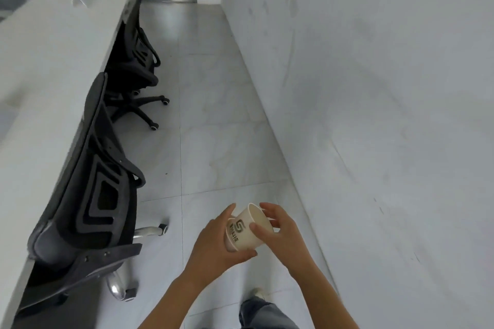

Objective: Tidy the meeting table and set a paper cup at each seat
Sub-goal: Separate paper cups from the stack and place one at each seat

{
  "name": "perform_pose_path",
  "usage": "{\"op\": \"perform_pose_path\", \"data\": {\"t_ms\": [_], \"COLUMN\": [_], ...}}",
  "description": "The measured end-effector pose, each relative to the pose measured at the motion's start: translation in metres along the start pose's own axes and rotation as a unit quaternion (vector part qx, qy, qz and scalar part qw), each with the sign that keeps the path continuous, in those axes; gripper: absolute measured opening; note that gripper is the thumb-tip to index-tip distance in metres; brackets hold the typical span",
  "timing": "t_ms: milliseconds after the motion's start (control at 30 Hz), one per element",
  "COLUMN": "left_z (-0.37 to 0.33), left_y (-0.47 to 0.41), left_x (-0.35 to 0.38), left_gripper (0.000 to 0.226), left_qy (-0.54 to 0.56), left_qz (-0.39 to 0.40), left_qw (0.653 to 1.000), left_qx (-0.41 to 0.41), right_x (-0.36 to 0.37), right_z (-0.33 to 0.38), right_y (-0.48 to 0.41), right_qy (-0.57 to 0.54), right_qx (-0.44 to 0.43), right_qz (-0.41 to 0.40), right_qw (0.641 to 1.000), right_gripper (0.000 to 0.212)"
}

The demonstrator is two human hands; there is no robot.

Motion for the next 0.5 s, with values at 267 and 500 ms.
{"op": "perform_pose_path", "data": {"t_ms": [267, 500], "left_z": [0.002, 0.033], "left_y": [-0.056, -0.077], "left_x": [0.001, -0.049], "left_gripper": [0.092, 0.083], "left_qy": [0.009, 0.031], "left_qz": [-0.127, -0.279], "left_qw": [0.985, 0.937], "left_qx": [-0.112, -0.208], "right_x": [-0.045, -0.020], "right_z": [0.021, 0.035], "right_y": [-0.091, -0.165], "right_qy": [-0.043, -0.032], "right_qx": [-0.004, 0.019], "right_qz": [0.050, 0.095], "right_qw": [0.998, 0.995], "right_gripper": [0.028, 0.027]}}
Point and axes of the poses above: each hand's wrist, its own y-axis away from the middle knuckle, its own x-axis out of the palm, z = x × y, the point moved 4 cm from there along -y, towards the middle knuckle, and after that the axes turned 5 degrees about x, right-handed, at the moved point
